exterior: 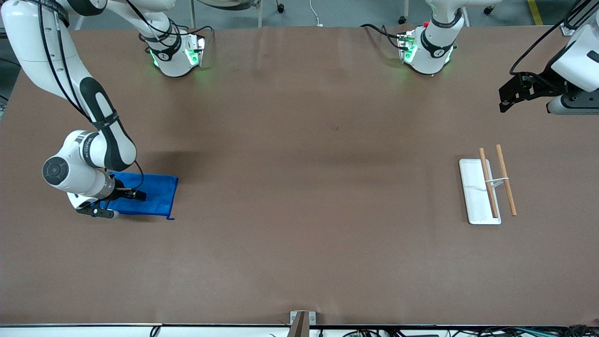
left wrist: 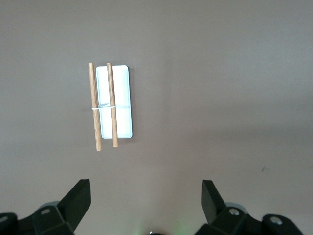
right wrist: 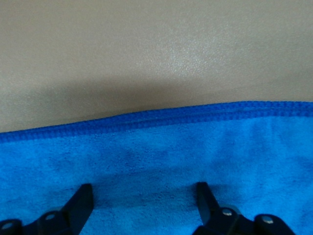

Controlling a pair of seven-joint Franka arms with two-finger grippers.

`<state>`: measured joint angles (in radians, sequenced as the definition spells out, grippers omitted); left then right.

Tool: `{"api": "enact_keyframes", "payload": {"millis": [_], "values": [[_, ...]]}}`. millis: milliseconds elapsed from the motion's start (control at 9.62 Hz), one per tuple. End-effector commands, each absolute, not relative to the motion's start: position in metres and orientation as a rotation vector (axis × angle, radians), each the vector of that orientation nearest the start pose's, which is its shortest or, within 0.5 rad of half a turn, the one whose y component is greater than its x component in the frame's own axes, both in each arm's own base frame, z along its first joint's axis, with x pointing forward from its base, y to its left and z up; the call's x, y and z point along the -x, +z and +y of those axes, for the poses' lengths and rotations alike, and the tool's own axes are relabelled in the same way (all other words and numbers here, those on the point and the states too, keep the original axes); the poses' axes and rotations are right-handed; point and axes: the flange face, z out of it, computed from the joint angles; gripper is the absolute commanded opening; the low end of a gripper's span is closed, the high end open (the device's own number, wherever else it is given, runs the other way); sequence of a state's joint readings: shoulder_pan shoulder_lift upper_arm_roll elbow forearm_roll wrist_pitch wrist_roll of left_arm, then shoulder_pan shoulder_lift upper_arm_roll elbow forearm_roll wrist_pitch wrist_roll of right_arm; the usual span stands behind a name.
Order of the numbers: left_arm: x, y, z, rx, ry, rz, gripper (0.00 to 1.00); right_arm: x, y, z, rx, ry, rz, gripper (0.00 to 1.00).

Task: Right arm passes towel to left arm to hang
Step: 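Lower the right gripper onto the blue towel edge and grasp it, then lift the towel with the right gripper while the left gripper approaches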

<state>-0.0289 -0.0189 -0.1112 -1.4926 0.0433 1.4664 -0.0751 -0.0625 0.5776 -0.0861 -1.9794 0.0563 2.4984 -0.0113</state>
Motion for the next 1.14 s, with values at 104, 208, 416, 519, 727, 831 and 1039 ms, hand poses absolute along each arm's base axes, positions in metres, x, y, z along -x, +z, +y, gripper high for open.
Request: {"api": "enact_keyframes", "payload": {"millis": [104,208,416,519,727,831,1039], "values": [[-0.537,0.650,-0.074,3.091,0.052,0.107,1.00,-0.599,0.166,-0.090,3.124,0.095,0.282,0.00],[-0.537,0.650,-0.075,3.090,0.046,0.105,1.00,-0.599,0.167,-0.090,3.124,0.093,0.282,0.00],[-0.538,0.650,-0.073,3.091,0.047,0.103,1.00,-0.599,0.174,-0.087,3.121,0.102,0.281,0.00],[-0.538,0.650,-0.071,3.091,0.047,0.108,1.00,-0.601,0.192,-0.085,3.117,0.111,0.274,0.00],[-0.538,0.650,-0.071,3.092,0.045,0.108,1.00,-0.610,0.260,-0.079,3.103,0.115,0.255,0.00],[-0.538,0.650,-0.071,3.092,0.045,0.105,1.00,-0.614,0.287,-0.066,3.095,0.103,0.223,0.00],[-0.539,0.650,-0.071,3.092,0.047,0.103,1.00,-0.617,0.346,-0.017,3.013,0.075,0.164,0.00]]}}
